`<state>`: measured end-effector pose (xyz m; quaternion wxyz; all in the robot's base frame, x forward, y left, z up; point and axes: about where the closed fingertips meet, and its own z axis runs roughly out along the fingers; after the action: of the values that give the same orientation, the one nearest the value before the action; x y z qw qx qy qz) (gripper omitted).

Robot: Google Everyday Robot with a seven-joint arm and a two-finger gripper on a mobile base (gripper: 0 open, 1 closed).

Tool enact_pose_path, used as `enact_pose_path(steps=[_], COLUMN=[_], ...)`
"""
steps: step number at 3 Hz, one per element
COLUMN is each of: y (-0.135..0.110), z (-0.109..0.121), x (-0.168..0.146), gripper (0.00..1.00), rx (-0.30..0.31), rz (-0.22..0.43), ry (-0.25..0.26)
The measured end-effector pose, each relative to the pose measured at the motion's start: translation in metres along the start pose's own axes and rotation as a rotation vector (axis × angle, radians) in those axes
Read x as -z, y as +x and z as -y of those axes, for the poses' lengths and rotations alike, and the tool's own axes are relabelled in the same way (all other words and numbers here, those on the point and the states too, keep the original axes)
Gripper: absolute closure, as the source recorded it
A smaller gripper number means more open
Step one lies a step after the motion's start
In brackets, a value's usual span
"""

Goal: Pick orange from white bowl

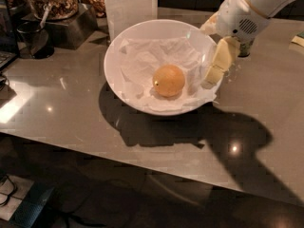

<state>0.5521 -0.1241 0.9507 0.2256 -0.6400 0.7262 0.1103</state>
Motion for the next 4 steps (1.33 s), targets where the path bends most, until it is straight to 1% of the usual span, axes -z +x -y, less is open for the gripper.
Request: enact_pose_path(steps=[1, 2, 3, 4], y=[-0.016, -0.016, -0.016, -0.019], z=[0.012, 0.014, 0.014, 0.014], x=[-0.031, -0.034, -0.034, -0.049], gripper=[0.0, 0.01, 0.19, 0.16], rx=[0.022, 0.021, 0.021, 0.016], rz=[0.043, 0.045, 0.045, 0.074], ry=[-0.063, -0.066, -0.066, -0.102])
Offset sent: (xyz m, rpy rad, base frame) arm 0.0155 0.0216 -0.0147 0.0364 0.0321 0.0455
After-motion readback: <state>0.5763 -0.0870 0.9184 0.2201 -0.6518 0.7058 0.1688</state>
